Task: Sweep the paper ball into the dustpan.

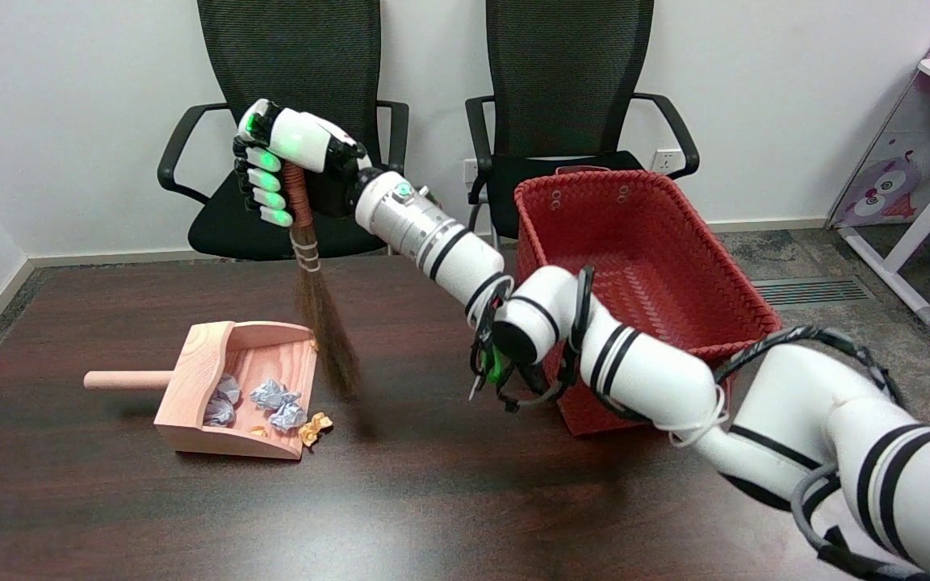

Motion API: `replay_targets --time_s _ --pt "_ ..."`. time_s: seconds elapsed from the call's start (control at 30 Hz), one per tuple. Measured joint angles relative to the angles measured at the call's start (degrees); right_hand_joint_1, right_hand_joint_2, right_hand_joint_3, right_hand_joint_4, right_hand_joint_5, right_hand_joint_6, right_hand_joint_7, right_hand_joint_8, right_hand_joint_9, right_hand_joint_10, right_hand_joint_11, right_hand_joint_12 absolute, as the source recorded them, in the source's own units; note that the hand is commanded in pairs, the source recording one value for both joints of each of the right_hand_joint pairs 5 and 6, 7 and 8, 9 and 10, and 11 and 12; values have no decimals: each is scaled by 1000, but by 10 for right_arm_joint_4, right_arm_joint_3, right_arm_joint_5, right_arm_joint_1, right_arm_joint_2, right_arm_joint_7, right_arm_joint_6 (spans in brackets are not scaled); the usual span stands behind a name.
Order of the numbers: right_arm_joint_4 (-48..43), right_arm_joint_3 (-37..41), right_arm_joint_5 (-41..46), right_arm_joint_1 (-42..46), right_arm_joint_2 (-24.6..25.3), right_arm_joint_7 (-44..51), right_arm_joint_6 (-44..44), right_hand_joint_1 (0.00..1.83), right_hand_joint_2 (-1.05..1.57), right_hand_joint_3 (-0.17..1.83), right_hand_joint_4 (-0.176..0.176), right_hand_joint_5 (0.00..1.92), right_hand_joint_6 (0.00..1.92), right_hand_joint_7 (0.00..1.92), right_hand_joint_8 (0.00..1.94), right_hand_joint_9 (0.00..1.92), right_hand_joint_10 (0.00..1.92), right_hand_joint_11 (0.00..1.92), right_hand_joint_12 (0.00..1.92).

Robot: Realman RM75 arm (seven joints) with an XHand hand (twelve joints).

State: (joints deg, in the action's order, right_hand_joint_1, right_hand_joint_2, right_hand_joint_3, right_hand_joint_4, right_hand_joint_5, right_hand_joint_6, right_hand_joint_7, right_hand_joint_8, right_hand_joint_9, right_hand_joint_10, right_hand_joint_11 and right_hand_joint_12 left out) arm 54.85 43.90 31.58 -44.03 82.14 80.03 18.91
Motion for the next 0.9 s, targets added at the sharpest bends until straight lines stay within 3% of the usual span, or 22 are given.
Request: replay_targets --time_s 0.17,0.33,0.47,0.77,0.9 --pt "1 -16 0 -26 -16 36 -19 770 1397 1792 23 1920 1920 1920 1920 1920 1920 1920 1920" --pt "-7 -31 0 -47 -27 64 -32 781 882 1833 17 1920 1920 1920 1920 1920 1920 1920 1920" --pt "-17 -40 0 -60 -33 81 -40 719 643 1586 16 1920 1920 1920 1920 1920 1920 1920 1920" --pt "-51 -54 2 -84 -36 103 -49 603 538 1058 14 1920 1920 1920 1920 1920 1920 1920 1920" --pt "-71 -61 2 -94 -34 109 -52 588 558 967 14 1920 1920 1920 1920 1920 1920 1920 1920"
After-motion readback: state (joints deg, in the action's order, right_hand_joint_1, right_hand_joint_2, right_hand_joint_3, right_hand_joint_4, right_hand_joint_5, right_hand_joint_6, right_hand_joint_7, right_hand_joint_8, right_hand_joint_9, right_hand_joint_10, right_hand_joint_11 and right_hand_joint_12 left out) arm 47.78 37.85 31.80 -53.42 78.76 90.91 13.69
